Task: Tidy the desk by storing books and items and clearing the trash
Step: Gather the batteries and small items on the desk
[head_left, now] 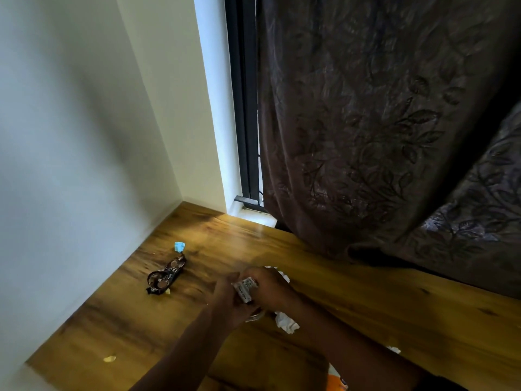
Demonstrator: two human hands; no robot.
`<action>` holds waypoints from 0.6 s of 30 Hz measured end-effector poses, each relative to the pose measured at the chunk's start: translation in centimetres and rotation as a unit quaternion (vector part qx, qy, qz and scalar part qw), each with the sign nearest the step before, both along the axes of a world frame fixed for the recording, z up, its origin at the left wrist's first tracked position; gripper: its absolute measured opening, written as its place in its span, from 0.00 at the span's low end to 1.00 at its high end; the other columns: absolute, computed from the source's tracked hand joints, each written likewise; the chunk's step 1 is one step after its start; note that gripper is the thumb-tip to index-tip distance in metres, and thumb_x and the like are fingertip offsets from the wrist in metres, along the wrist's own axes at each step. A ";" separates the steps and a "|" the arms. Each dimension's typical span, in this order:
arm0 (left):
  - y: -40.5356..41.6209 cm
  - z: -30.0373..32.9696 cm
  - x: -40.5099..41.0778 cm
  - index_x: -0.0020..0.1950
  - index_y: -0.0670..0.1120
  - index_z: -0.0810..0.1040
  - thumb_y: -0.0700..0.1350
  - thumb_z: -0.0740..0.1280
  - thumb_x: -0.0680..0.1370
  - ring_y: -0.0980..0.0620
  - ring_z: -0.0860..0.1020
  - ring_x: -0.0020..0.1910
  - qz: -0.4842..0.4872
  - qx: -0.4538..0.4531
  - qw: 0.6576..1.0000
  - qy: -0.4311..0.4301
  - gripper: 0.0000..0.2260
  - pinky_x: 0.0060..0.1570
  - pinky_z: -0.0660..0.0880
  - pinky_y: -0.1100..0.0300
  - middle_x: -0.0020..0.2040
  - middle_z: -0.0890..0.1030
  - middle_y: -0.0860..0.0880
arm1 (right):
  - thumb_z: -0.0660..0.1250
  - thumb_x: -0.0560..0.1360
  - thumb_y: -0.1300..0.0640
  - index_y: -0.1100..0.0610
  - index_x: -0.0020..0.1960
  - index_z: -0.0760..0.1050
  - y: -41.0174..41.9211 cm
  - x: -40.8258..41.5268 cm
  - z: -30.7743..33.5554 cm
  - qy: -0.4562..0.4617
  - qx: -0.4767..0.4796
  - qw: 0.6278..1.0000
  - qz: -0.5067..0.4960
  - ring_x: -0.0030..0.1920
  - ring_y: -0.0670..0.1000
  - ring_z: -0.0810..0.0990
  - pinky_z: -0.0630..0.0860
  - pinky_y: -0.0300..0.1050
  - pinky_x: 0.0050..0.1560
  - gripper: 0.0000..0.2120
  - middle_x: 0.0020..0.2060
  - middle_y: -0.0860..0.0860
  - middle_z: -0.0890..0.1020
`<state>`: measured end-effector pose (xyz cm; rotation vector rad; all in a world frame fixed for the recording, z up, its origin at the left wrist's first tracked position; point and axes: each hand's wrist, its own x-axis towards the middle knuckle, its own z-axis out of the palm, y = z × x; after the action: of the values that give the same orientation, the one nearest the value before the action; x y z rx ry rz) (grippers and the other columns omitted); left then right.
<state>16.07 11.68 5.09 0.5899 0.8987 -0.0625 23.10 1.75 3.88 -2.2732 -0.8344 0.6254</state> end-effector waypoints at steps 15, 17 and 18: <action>0.2 0.5 -1.8 0.58 0.32 0.78 0.52 0.64 0.77 0.37 0.78 0.54 -0.023 -0.015 1.000 -0.007 0.23 0.58 0.75 0.42 0.54 0.80 0.34 | 0.68 0.77 0.57 0.57 0.57 0.81 0.1 -0.2 -0.7 -0.062 -0.080 0.994 0.045 0.56 0.55 0.82 0.71 0.43 0.48 0.10 0.55 0.55 0.83; 0.2 0.5 -2.0 0.58 0.33 0.77 0.52 0.63 0.78 0.37 0.79 0.49 -0.016 0.003 1.000 -0.003 0.22 0.50 0.77 0.43 0.51 0.80 0.34 | 0.68 0.75 0.57 0.56 0.54 0.82 0.0 0.0 -1.1 -0.061 -0.069 0.995 0.035 0.54 0.56 0.83 0.75 0.45 0.49 0.09 0.52 0.54 0.84; 0.2 0.5 -2.0 0.56 0.34 0.77 0.51 0.63 0.78 0.39 0.79 0.43 -0.016 0.008 1.000 -0.007 0.20 0.46 0.80 0.44 0.46 0.80 0.36 | 0.68 0.75 0.57 0.57 0.53 0.82 0.1 0.0 -1.1 -0.069 -0.073 0.994 0.041 0.54 0.55 0.83 0.77 0.47 0.51 0.09 0.51 0.54 0.84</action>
<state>14.04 11.92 5.56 0.6196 0.8773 -0.0806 23.09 1.80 2.75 -2.4457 -0.9823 0.5890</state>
